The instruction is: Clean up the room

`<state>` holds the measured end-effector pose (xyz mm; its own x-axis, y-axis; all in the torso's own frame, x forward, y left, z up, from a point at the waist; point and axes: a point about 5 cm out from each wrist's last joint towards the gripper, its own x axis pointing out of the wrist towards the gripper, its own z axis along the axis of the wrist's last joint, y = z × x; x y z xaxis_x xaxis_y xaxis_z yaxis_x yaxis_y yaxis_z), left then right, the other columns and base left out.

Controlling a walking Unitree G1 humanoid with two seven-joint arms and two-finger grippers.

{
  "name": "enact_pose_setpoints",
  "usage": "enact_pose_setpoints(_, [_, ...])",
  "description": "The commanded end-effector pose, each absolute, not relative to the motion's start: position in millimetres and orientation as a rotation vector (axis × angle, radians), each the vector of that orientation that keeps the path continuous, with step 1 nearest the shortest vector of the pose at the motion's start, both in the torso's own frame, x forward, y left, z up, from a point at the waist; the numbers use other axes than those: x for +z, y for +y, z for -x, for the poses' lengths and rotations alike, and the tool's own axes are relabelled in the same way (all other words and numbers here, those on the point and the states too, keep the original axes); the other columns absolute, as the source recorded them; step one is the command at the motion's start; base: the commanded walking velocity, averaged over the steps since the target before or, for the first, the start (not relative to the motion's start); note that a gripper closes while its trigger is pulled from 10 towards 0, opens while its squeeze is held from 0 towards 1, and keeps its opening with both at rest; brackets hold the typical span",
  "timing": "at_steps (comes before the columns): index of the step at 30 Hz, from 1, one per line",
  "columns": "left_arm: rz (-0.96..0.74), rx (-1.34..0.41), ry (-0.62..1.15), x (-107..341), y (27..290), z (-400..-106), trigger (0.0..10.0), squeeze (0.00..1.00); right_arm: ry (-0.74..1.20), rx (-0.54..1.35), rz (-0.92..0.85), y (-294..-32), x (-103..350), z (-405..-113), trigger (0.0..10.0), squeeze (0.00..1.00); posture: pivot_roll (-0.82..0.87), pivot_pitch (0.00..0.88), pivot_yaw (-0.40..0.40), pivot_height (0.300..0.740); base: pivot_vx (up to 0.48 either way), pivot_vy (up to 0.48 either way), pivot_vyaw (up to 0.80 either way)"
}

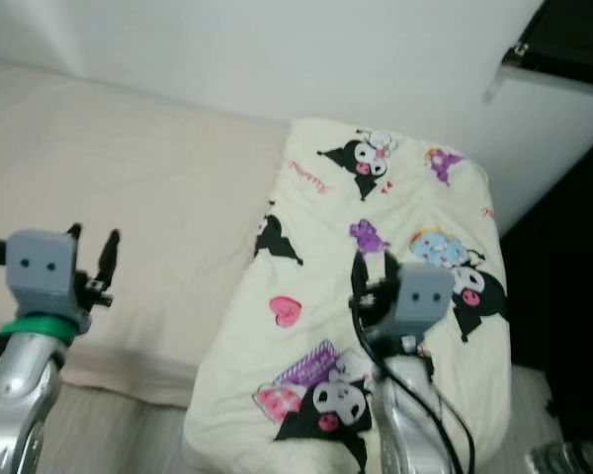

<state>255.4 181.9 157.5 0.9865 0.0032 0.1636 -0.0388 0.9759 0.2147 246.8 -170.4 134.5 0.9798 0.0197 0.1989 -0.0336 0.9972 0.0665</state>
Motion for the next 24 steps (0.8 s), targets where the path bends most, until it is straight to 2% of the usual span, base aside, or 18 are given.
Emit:
enact_pose_setpoints(1, [-0.230, 0.002, -0.160, 155.7, 180.6, -254.3, 10.0, 0.00, -0.183, 0.042, -0.080, -169.5, 133.5, -240.2, 10.0, 0.00, -0.07, 0.000, -0.031, 0.740, 0.000, 0.000, 0.00])
enact_pose_setpoints(8, [-0.242, -0.007, -0.180, 159.1, 179.0, -268.4, 10.0, 0.00, -0.193, 0.050, -0.063, -172.0, 135.9, -247.1, 10.0, 0.00, -0.08, 0.000, -0.022, 0.740, 0.000, 0.000, 0.00])
enact_pose_setpoints(24, [-0.232, 0.003, -0.164, 162.5, 181.2, -268.3, 10.0, 0.00, -0.168, 0.047, -0.063, -167.1, 140.7, -245.9, 10.0, 0.00, -0.04, 0.000, -0.012, 0.740, 0.000, 0.000, 0.00])
